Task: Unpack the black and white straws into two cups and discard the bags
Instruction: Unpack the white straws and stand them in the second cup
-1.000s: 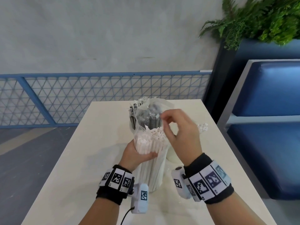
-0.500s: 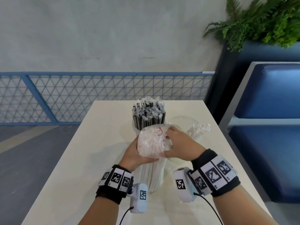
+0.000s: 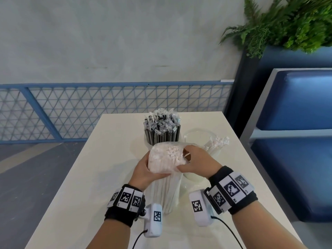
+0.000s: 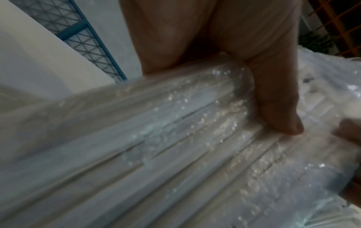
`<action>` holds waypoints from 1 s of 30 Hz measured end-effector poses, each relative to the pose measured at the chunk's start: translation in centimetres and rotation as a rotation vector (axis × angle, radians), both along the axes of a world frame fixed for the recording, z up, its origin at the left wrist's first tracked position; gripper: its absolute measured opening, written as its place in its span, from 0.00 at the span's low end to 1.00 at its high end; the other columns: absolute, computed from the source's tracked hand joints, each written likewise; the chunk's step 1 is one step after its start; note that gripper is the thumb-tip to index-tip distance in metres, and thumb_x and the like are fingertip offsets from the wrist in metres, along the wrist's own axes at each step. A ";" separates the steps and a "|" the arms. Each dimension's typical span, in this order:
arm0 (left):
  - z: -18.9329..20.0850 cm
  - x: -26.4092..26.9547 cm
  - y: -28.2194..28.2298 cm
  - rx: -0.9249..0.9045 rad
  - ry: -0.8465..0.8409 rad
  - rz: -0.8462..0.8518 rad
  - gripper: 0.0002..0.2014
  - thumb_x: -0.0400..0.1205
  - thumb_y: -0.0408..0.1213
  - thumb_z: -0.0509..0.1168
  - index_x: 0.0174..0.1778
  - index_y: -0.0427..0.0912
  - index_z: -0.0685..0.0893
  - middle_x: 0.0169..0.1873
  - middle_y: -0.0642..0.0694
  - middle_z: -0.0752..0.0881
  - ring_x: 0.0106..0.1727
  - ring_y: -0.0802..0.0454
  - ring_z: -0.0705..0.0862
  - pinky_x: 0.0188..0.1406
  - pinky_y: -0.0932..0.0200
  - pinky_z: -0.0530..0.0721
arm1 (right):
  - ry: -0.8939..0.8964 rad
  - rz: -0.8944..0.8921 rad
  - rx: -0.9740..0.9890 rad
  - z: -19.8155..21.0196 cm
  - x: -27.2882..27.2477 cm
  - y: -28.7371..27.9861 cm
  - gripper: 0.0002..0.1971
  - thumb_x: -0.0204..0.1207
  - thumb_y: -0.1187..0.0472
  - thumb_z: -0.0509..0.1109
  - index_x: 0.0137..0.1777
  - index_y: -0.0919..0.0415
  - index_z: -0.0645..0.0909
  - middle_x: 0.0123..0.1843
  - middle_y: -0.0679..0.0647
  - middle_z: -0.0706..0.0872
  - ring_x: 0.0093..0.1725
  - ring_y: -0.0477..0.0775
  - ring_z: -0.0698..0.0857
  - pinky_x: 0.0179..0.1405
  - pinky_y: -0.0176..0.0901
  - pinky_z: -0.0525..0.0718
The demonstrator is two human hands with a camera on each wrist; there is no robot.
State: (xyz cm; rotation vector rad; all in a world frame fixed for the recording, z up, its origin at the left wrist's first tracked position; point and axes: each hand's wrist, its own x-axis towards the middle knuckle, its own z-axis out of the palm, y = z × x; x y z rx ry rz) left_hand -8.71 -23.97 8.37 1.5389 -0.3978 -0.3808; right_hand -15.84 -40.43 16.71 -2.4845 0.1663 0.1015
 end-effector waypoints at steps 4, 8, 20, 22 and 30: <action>-0.1 0.1 0.0 0.017 0.017 0.016 0.36 0.53 0.32 0.83 0.57 0.52 0.78 0.55 0.51 0.86 0.58 0.55 0.84 0.52 0.61 0.85 | -0.113 -0.034 0.099 -1.2 -0.2 0.1 0.11 0.68 0.61 0.75 0.48 0.54 0.77 0.48 0.55 0.76 0.35 0.48 0.74 0.31 0.24 0.69; 0.0 0.5 0.6 0.008 0.027 0.069 0.32 0.53 0.35 0.84 0.51 0.53 0.80 0.50 0.54 0.87 0.53 0.59 0.86 0.50 0.61 0.83 | -0.273 -0.036 0.147 -1.4 -0.4 -0.2 0.13 0.77 0.63 0.68 0.61 0.58 0.78 0.50 0.49 0.77 0.32 0.41 0.80 0.36 0.26 0.75; 0.0 0.4 0.8 0.066 0.034 0.003 0.34 0.51 0.33 0.84 0.52 0.52 0.79 0.50 0.55 0.86 0.54 0.60 0.84 0.46 0.67 0.83 | -0.600 -0.040 0.014 -3.5 0.3 0.6 0.15 0.65 0.74 0.74 0.32 0.55 0.73 0.39 0.44 0.73 0.32 0.42 0.74 0.35 0.26 0.74; -0.2 0.6 1.0 0.061 0.044 0.078 0.29 0.56 0.30 0.83 0.47 0.53 0.79 0.47 0.56 0.86 0.51 0.60 0.84 0.50 0.61 0.82 | -0.623 -0.025 -0.077 -3.5 0.3 0.1 0.12 0.62 0.76 0.74 0.31 0.60 0.76 0.38 0.46 0.77 0.36 0.47 0.74 0.37 0.30 0.71; -0.4 0.7 0.6 0.033 0.058 0.102 0.31 0.51 0.35 0.84 0.49 0.49 0.82 0.48 0.52 0.88 0.54 0.53 0.87 0.55 0.53 0.85 | -0.482 0.176 -0.299 -2.3 0.0 -1.3 0.13 0.62 0.65 0.78 0.42 0.57 0.78 0.37 0.47 0.84 0.38 0.47 0.72 0.43 0.38 0.67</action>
